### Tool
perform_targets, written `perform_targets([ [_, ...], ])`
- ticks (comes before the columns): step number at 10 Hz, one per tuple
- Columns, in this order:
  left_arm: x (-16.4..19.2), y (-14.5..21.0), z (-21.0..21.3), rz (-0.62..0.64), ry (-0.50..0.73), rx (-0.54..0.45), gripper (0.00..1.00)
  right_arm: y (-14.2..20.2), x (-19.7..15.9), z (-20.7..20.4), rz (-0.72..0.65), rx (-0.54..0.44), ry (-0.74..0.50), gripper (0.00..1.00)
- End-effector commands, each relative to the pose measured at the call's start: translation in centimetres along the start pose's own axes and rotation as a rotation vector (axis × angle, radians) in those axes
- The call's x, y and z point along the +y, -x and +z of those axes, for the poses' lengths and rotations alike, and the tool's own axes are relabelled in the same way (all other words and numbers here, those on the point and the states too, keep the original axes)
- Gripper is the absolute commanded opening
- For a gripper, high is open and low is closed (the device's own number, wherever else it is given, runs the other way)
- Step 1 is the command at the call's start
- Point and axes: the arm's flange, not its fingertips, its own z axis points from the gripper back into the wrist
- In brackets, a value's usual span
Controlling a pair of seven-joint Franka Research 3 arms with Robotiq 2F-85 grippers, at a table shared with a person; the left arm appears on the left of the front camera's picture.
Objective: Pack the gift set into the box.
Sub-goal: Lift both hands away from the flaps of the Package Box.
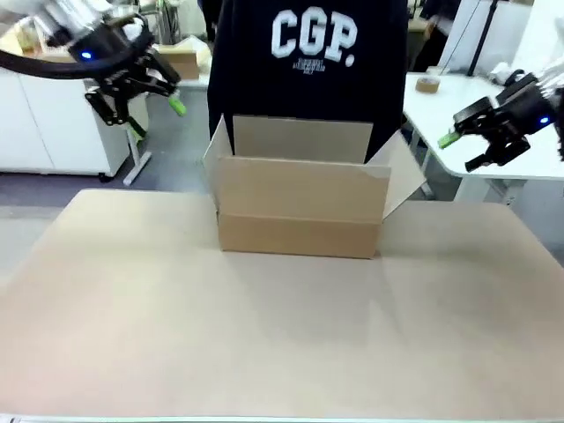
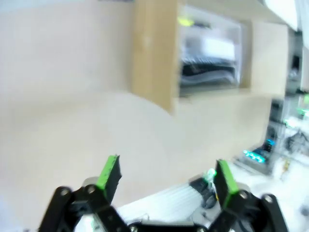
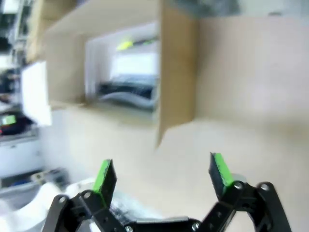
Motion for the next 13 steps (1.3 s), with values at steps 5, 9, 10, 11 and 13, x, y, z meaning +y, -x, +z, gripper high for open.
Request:
perform_targets([
  [5, 9.3, 10.9, 2.0, -0.143, 0.742, -0.130, 1.00, 11.1, -5.2, 6.3, -0.017, 0.097, -0.588, 1.00],
  [9, 7.4, 10.0, 2.7, -0.185, 0.670, -0.111, 1.00, 11.4, -4.0, 7.5, -0.022, 0.115, -0.556, 1.00],
  [10, 7.4, 10.0, 2.7, -0.185, 0.670, -0.111, 1.00, 11.4, -4.0, 7.5, -0.022, 0.115, -0.556, 1.00],
  [11, 7.4, 10.0, 2.7, -0.185, 0.670, -0.111, 1.00, 11.4, -4.0, 7.5, -0.022, 0.115, -0.556, 1.00],
  [13, 7.4, 10.0, 2.7, -0.185, 0.670, -0.111, 1.00, 11.4, -4.0, 7.5, -0.022, 0.115, -0.556, 1.00],
])
